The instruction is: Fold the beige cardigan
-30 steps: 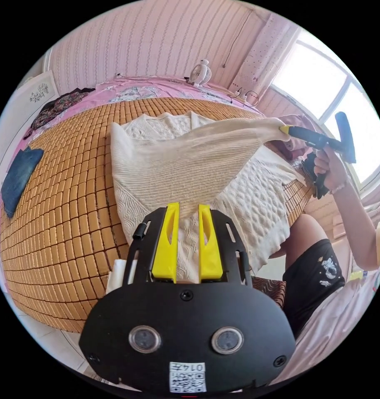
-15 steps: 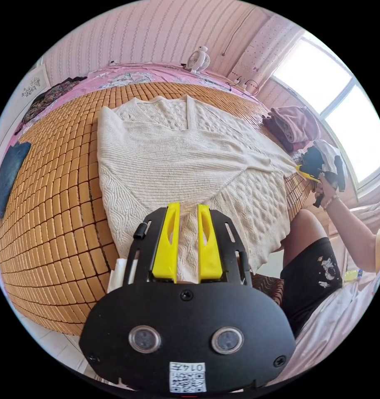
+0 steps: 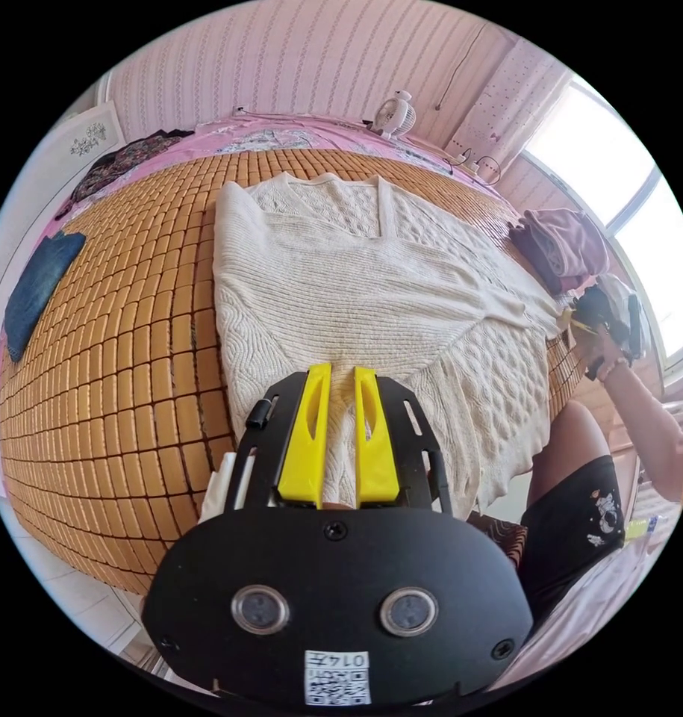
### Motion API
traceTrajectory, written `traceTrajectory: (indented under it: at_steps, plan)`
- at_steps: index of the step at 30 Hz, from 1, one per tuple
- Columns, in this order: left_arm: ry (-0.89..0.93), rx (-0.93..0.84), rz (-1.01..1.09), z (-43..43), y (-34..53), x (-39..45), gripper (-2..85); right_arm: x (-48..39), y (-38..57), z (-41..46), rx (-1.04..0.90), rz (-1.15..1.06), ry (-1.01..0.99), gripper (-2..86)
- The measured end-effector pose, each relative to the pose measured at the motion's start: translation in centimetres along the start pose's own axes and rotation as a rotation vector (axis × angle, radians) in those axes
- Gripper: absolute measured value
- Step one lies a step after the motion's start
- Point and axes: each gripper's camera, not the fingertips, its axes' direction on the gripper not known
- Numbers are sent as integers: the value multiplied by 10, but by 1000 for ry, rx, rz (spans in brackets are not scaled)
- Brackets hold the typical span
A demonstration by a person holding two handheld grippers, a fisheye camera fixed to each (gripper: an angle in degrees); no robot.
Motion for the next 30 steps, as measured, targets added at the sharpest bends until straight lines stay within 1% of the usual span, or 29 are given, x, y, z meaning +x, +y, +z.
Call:
traceTrajectory:
  at_steps: [2,4,5,7,8,10,11,12,13,16,18,21,25,28,30]
  plan:
    - [11,0,-5,0,-1,-6,59,-9,0,-25,86,-56,-82,8]
    - [25,4,-2,0,-1,-11,59,-36,4,-69,205,-179,-203,8]
    - [38,8,-6,-2,-1,-15,59,-46,6,-81,233,-217,-236,8]
    - [56,20,-26,-5,0,-21,59,-94,24,-128,313,-383,-401,15]
    - [71,25,-40,-8,1,-26,60,-107,31,-138,326,-422,-455,18]
    - [84,41,-69,-18,2,-34,60,-166,72,-157,339,-634,-660,37]
    - [88,61,-85,-27,4,-40,60,-181,84,-156,320,-702,-687,42]
    - [88,71,-93,-31,5,-43,61,-210,108,-146,256,-828,-699,54]
    - [89,91,-107,-40,8,-51,61,-233,127,-131,159,-906,-671,62]
    - [105,109,-125,-54,14,-68,63,-255,154,-97,-36,-1025,-668,77]
    - [122,113,-130,-57,15,-74,65,-252,157,-87,-90,-1022,-669,79]
    - [163,124,-120,-54,7,-72,68,-237,150,-80,-102,-969,-657,76]
    - [204,147,-24,-41,-29,-42,87,-221,134,-68,-122,-912,-578,74]
    - [129,161,75,-26,-62,-11,103,-215,126,-62,-110,-875,-527,74]
    - [96,102,117,-5,-78,-1,107,-214,123,-56,-118,-871,-490,74]
